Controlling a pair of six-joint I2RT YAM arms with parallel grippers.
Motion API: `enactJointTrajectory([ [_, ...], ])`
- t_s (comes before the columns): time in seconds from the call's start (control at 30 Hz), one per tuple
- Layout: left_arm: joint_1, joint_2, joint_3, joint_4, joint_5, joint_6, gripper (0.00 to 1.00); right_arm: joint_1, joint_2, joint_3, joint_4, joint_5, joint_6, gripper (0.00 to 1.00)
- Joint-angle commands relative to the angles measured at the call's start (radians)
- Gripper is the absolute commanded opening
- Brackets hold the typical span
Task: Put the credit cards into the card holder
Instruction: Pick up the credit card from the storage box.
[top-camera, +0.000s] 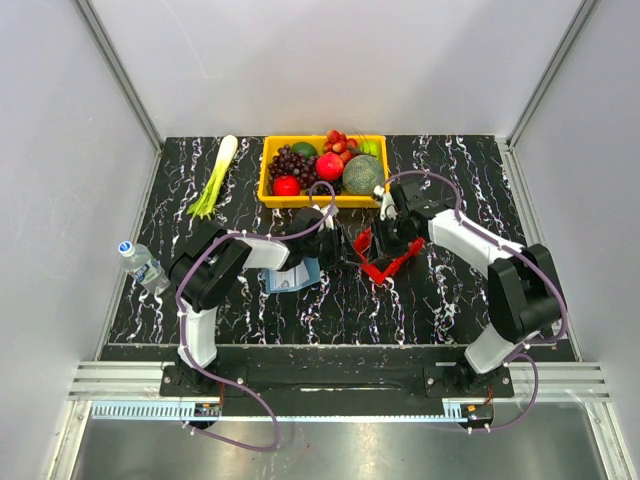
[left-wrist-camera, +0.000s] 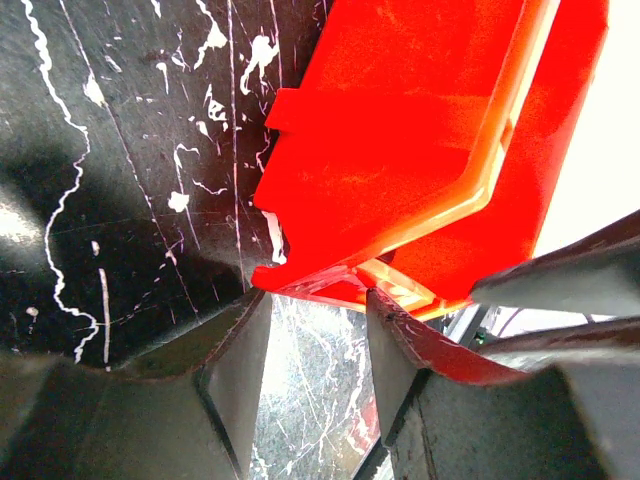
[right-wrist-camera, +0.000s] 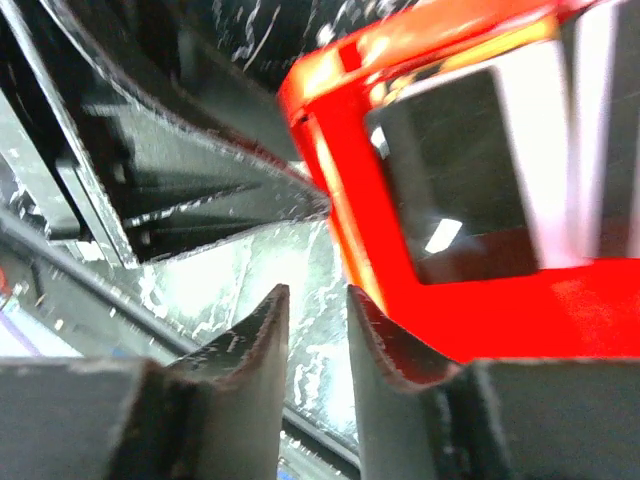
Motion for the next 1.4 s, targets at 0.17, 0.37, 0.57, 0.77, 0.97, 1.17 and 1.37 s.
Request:
enactJointTrajectory([
  [0.17, 0.004, -0.033, 0.014, 0.065, -0.024, 0.006, 0.47, -0.078, 0.069, 0.139, 0.042, 0.202, -0.039, 0.38],
  [0.37, 0.004, -0.027, 0.019, 0.066, -0.021, 0.002, 0.47, -0.078, 0.152, 0.151, 0.043, 0.167, -0.056, 0.44],
  [0.57, 0.004, -0.022, 0.022, 0.071, -0.015, 0.003, 0.47, -0.078, 0.187, 0.137, 0.04, 0.115, -0.067, 0.45],
  [0.77, 0.004, -0.013, 0.03, 0.074, -0.014, -0.001, 0.47, -0.078, 0.2, 0.127, 0.012, 0.064, -0.079, 0.4],
  [0.97, 0.005, -0.011, 0.036, 0.074, -0.009, -0.003, 0.47, -0.078, 0.184, 0.113, 0.025, -0.002, -0.077, 0.34],
  [1.17, 0.004, -0.013, 0.036, 0.071, -0.012, -0.003, 0.47, -0.078, 0.167, 0.113, 0.035, -0.027, -0.067, 0.28],
  [1.37, 0.005, -0.016, 0.031, 0.068, -0.015, 0.0, 0.47, -0.08, 0.15, 0.139, 0.058, 0.214, -0.047, 0.4],
])
